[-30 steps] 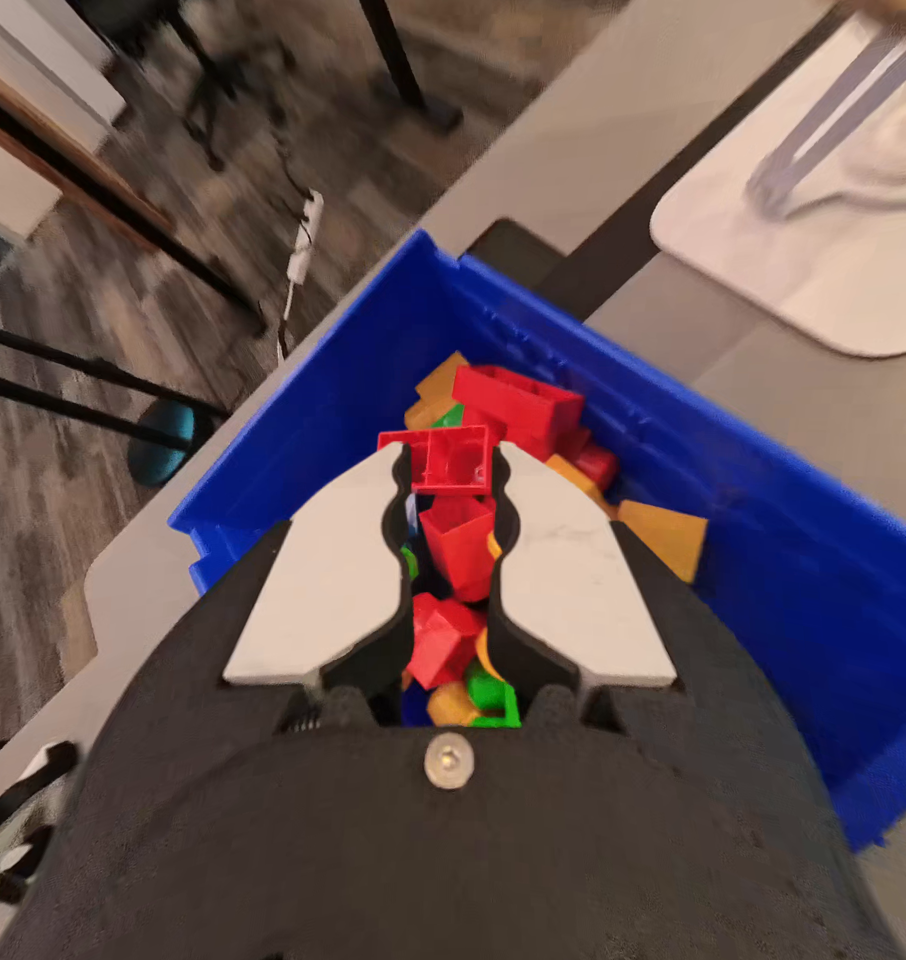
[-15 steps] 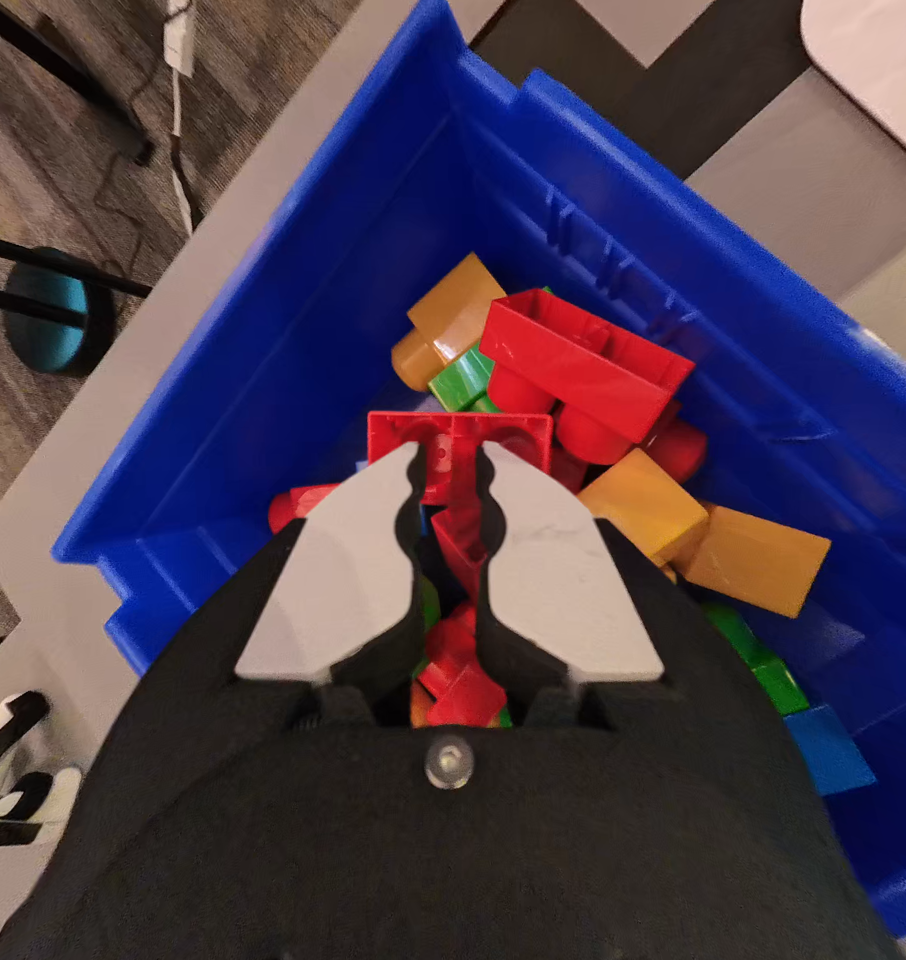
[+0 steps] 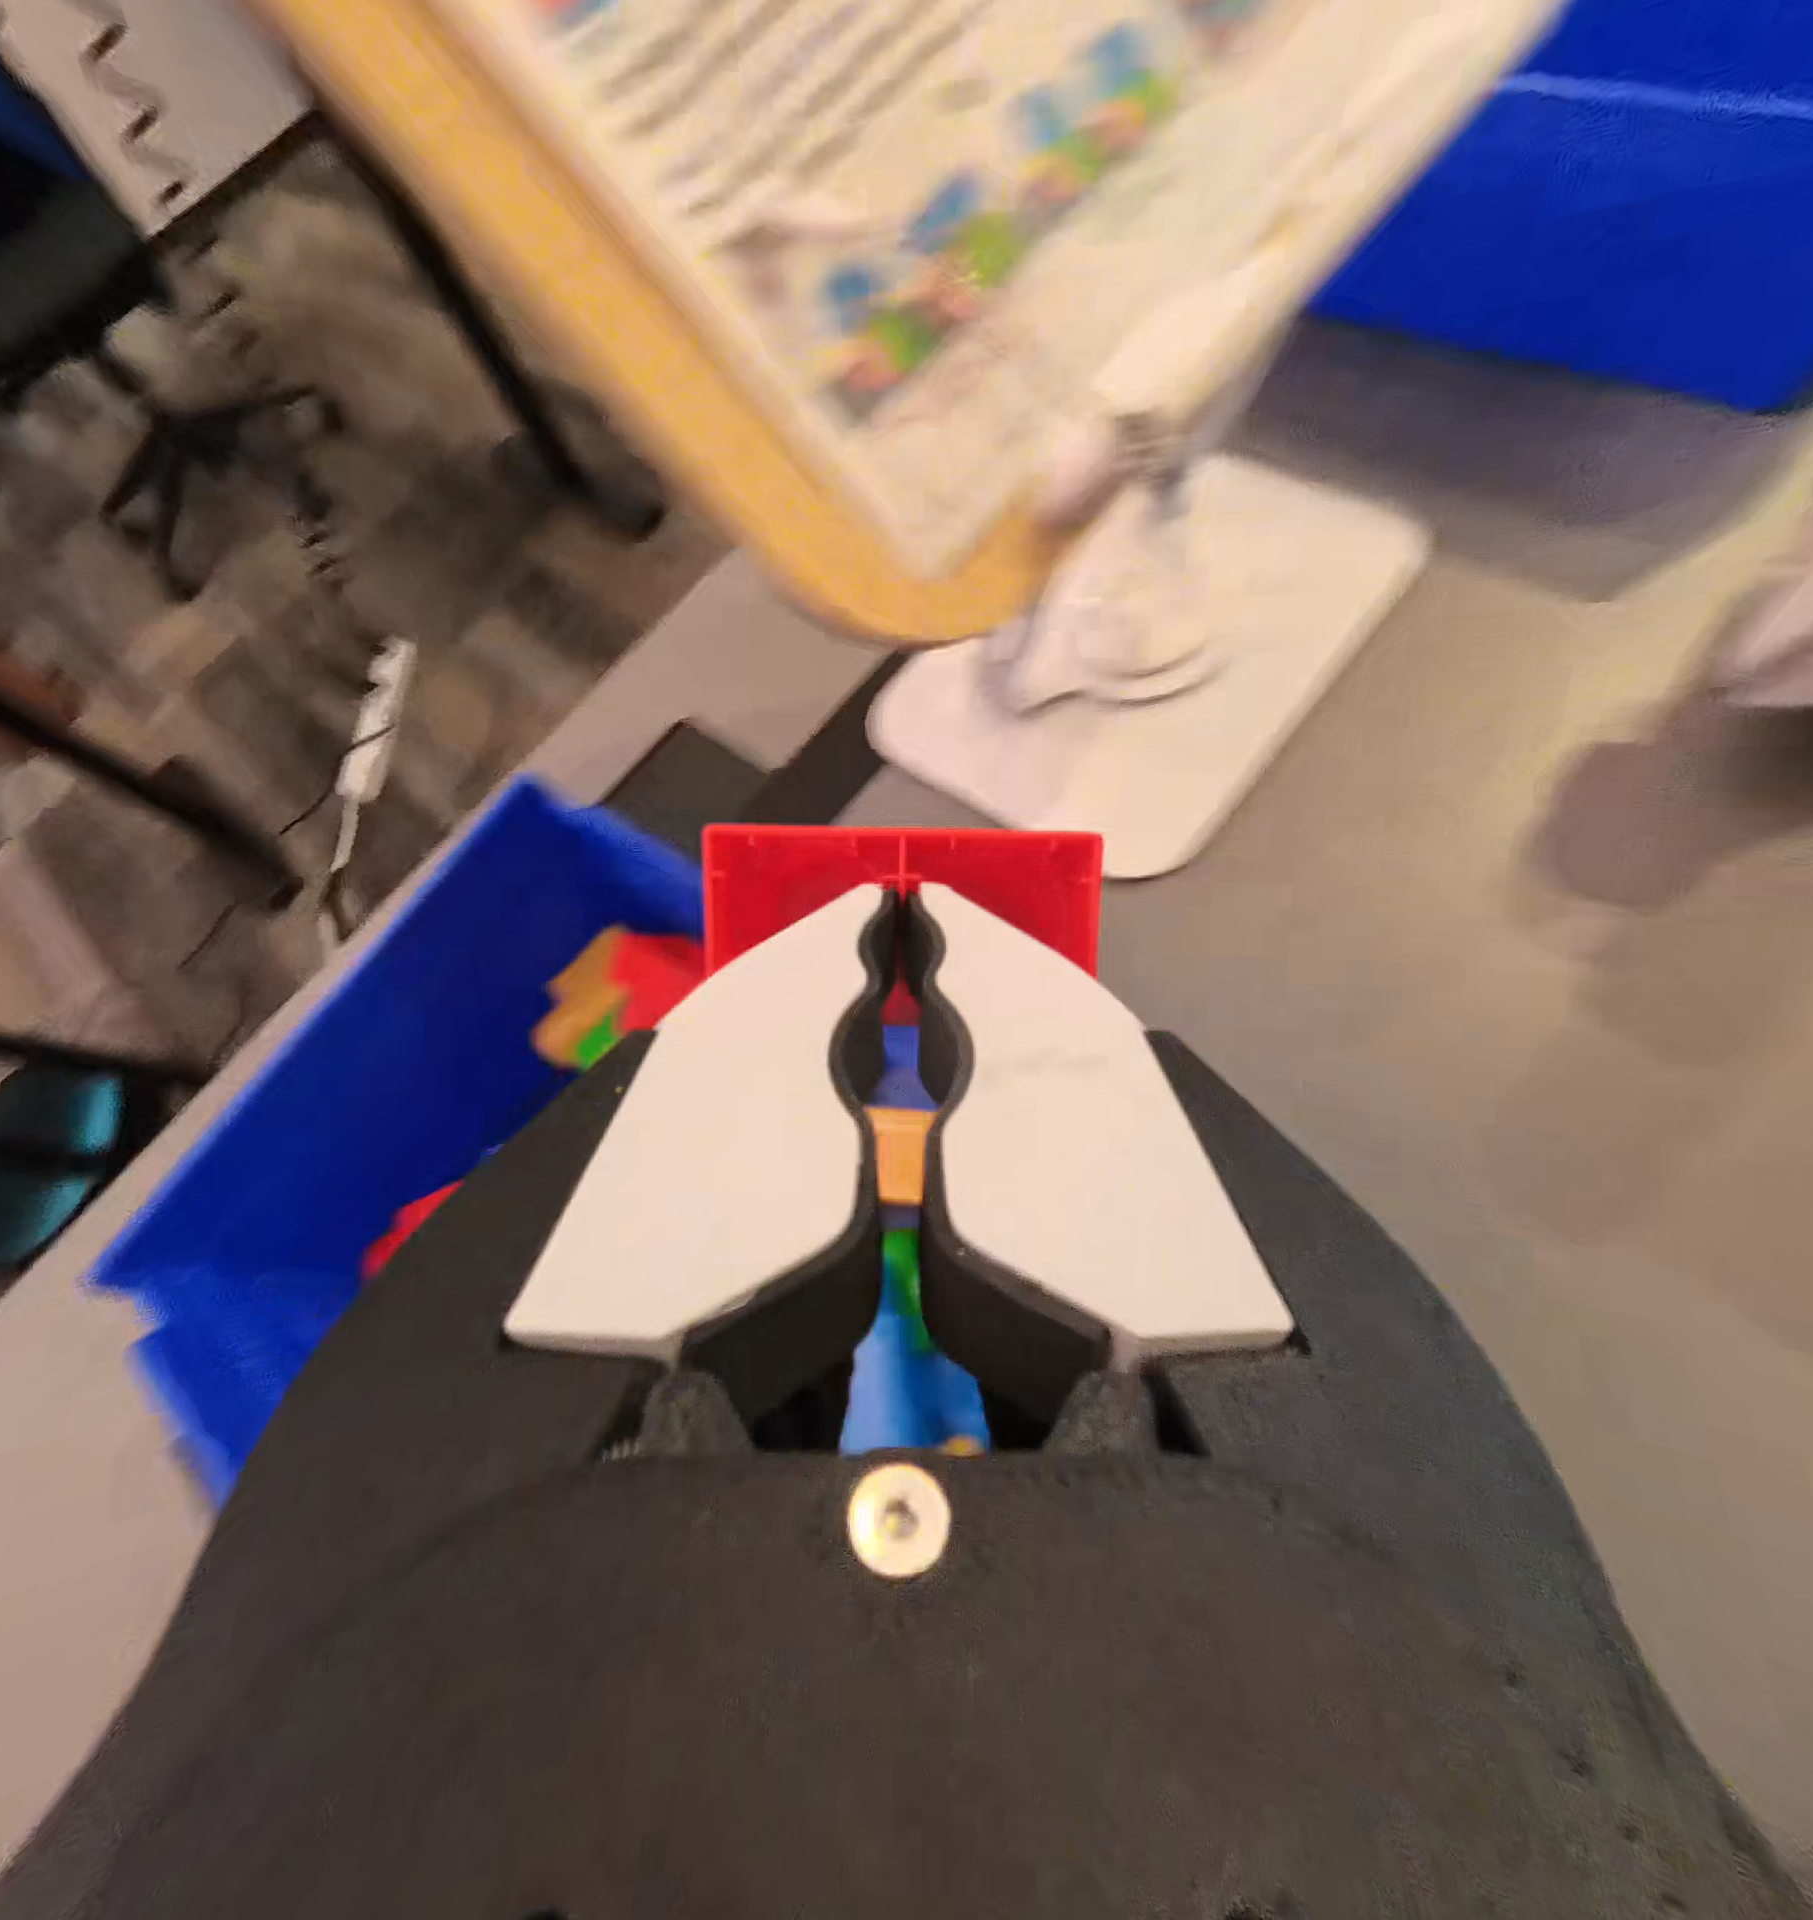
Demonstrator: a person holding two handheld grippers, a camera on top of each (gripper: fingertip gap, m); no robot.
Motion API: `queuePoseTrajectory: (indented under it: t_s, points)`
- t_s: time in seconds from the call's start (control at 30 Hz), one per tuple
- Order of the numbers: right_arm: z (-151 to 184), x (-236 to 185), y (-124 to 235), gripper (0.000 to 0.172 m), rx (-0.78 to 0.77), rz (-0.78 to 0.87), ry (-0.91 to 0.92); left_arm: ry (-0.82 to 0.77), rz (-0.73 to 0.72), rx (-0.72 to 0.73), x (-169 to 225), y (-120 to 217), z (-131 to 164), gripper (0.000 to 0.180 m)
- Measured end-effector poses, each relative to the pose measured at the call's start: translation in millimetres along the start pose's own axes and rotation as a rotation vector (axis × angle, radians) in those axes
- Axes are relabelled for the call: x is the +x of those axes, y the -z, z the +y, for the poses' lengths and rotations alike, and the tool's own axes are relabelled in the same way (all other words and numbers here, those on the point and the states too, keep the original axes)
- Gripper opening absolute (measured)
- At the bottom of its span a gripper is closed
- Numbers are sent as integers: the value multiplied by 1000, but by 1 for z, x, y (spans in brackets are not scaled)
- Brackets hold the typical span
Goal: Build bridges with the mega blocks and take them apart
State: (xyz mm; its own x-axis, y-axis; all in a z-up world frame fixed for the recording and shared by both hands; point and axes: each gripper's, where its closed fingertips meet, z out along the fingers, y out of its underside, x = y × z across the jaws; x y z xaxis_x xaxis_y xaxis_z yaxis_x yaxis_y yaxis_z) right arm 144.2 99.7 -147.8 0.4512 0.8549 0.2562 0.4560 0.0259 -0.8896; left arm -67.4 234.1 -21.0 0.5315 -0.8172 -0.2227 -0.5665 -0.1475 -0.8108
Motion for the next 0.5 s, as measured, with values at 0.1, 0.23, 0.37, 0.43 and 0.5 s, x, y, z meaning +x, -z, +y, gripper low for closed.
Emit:
queuePoseTrajectory:
  t_s: [0.1, 0.23, 0.37, 0.43, 0.5]
  points:
    - [1, 6, 4, 0, 9, 8, -24, -36, 120, 60, 95, 1, -9, 0]
    - [2, 9, 6, 0, 9, 15, -29, -40, 233, 25, 195, -30, 9, 0]
    - [3, 7, 5, 0, -1, 15, -12, 63, 310, -5, 239, -68, 34, 0]
    - [3, 7, 5, 0, 0, 15, -12, 62, 288, -14, 244, -81, 48, 0]
    - [3, 7, 5, 0, 2, 14, -14, 71, 291, -97, 247, -87, 69, 0]
